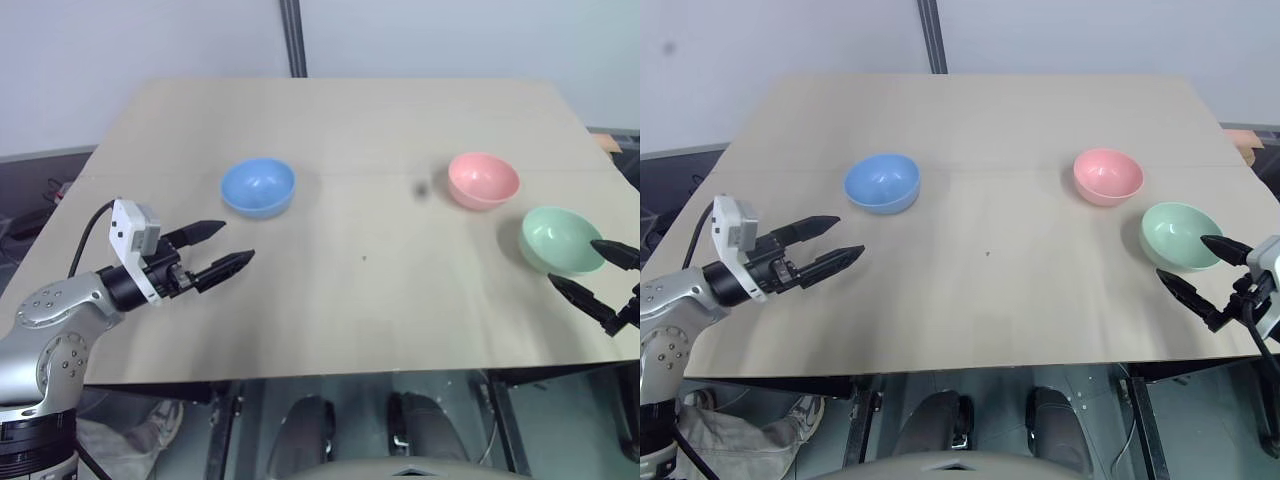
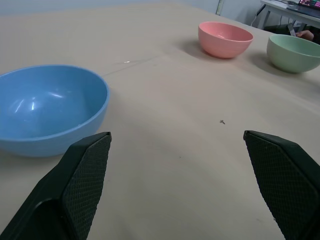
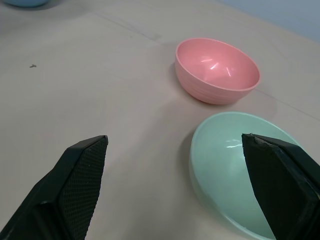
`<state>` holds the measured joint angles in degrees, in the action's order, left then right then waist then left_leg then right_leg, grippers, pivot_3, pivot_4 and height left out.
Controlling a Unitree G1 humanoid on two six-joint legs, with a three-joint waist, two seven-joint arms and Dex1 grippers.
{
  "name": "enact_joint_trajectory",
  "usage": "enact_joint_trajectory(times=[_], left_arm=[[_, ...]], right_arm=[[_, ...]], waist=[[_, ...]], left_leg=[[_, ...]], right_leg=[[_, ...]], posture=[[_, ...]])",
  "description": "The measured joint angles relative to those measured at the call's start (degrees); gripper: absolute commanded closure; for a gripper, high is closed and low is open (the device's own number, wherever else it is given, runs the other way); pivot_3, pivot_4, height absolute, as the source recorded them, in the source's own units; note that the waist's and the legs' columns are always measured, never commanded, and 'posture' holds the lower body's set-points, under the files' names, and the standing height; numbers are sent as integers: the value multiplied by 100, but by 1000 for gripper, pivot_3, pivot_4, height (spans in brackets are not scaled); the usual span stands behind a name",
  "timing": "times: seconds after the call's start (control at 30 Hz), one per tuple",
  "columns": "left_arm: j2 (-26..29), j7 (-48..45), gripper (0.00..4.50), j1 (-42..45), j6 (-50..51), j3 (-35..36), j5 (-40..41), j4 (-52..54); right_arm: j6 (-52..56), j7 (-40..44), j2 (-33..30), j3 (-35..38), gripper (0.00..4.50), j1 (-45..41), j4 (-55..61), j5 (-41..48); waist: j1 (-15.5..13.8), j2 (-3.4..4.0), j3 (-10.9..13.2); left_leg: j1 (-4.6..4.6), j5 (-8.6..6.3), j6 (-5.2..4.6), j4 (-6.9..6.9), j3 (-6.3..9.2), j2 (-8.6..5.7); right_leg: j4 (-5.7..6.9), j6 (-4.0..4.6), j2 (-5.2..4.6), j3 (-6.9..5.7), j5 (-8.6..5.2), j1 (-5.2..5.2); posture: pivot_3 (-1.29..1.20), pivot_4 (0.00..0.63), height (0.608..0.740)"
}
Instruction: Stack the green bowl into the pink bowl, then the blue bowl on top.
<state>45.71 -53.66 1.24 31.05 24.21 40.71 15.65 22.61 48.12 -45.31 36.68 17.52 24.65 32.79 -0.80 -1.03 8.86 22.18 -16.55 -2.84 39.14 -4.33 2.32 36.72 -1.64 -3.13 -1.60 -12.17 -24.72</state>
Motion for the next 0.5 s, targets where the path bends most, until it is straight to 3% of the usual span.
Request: enact_joint_trajectory(times=[0.5], left_arm=[[-257, 145, 16, 53, 8, -108, 126, 152]], right_arm=[[205, -352, 156, -255, 0, -249, 261, 45]], waist=[[1, 0, 0]], left_leg=[[-3, 0, 0, 1, -1, 0]], right_leg=[[3, 0, 1, 2, 0, 0]], posture=[[0, 150, 740]])
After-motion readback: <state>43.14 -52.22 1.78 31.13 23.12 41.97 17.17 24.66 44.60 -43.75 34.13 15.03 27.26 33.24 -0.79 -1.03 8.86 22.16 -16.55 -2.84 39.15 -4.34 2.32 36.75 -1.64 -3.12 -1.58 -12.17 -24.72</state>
